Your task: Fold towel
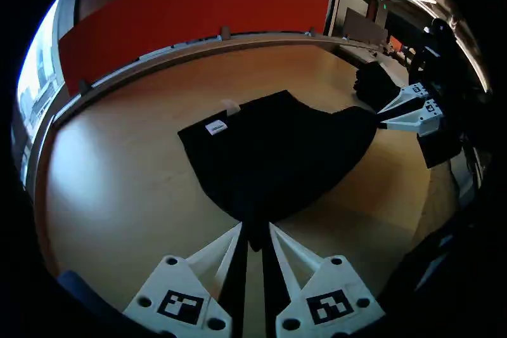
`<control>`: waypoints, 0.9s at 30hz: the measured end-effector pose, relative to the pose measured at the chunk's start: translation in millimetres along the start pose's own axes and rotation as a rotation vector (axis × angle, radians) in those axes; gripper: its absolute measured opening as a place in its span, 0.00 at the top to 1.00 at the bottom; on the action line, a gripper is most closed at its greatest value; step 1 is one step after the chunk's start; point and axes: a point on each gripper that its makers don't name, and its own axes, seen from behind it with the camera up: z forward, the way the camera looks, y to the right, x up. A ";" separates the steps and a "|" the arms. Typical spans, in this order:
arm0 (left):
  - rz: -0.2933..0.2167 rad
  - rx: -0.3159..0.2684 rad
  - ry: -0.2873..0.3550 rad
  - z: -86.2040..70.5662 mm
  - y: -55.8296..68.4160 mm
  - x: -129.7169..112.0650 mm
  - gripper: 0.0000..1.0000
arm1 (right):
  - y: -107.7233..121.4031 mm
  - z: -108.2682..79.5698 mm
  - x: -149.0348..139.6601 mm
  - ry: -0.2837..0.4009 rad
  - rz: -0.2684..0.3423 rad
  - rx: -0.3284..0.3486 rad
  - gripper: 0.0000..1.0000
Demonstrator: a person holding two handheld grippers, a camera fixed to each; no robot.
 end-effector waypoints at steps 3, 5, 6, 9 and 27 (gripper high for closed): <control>0.004 -0.002 0.001 -7.4 2.1 3.7 0.86 | -2.7 -9.1 5.4 0.009 -0.002 -0.001 0.87; 0.003 -0.005 0.003 -11.4 3.7 5.9 0.86 | -4.7 -14.4 6.9 0.009 -0.005 -0.002 0.87; 0.002 -0.007 0.004 -13.4 4.4 6.9 0.86 | -5.6 -17.0 7.6 0.009 -0.007 -0.003 0.87; -0.007 -0.012 0.006 -18.9 5.9 9.6 0.86 | -9.1 -23.9 8.9 0.008 -0.011 -0.003 0.87; -0.064 -0.046 0.018 -52.0 20.9 14.9 0.86 | -19.1 -54.0 14.6 0.004 -0.003 -0.014 0.87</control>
